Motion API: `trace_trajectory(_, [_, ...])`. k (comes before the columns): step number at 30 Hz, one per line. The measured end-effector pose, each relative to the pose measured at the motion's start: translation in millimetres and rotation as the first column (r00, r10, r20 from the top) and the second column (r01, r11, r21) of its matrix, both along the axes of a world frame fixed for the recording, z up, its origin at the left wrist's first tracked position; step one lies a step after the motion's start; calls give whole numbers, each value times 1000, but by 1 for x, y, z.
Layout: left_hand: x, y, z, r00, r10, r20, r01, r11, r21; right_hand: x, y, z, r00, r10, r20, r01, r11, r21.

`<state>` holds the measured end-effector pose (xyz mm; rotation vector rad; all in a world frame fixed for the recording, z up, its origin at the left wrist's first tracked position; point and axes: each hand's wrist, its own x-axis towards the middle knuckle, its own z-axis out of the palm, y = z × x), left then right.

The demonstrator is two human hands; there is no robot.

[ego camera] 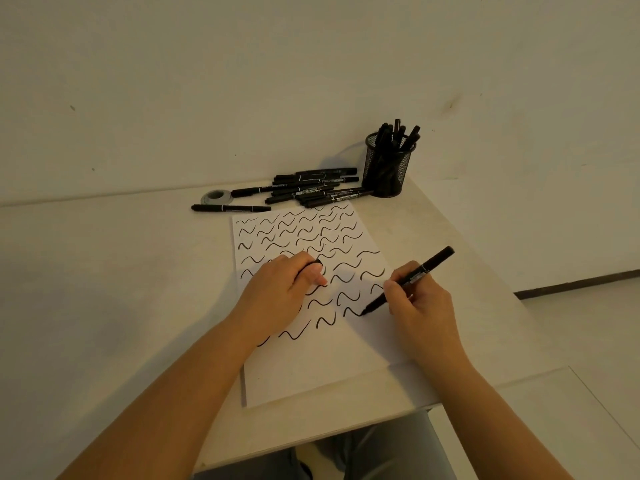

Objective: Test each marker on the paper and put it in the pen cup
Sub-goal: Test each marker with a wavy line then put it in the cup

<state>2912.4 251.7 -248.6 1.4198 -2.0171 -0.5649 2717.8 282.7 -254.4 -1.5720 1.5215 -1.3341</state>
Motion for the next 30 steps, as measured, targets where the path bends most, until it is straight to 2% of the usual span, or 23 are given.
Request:
trace_trajectory(3, [1, 0, 0, 1000, -3, 21, 3, 1000, -2, 1, -1, 4, 1000, 29, 9, -28, 997, -68])
trace_trajectory(8, [4, 2, 1, 999, 15, -38, -16, 999, -37, -3, -14, 19, 966, 44, 254, -19, 995, -100])
trace_trajectory(11, [4, 1, 1, 999, 24, -25, -26, 997, -76, 1, -27, 30, 925, 41, 377, -20, 998, -61])
trace_trajectory(18, [6, 0, 1, 1000, 29, -9, -30, 998, -63, 19, -60, 41, 798, 57, 600, -100, 994, 39])
trace_trajectory(21, [7, -1, 0, 1000, 20, 10, -19, 997, -77, 20, -58, 28, 762, 73, 644, -147, 987, 62])
trace_trajectory(30, [5, 0, 1, 1000, 7, 11, -6, 998, -70, 21, -55, 25, 796, 131, 591, -185, 982, 31])
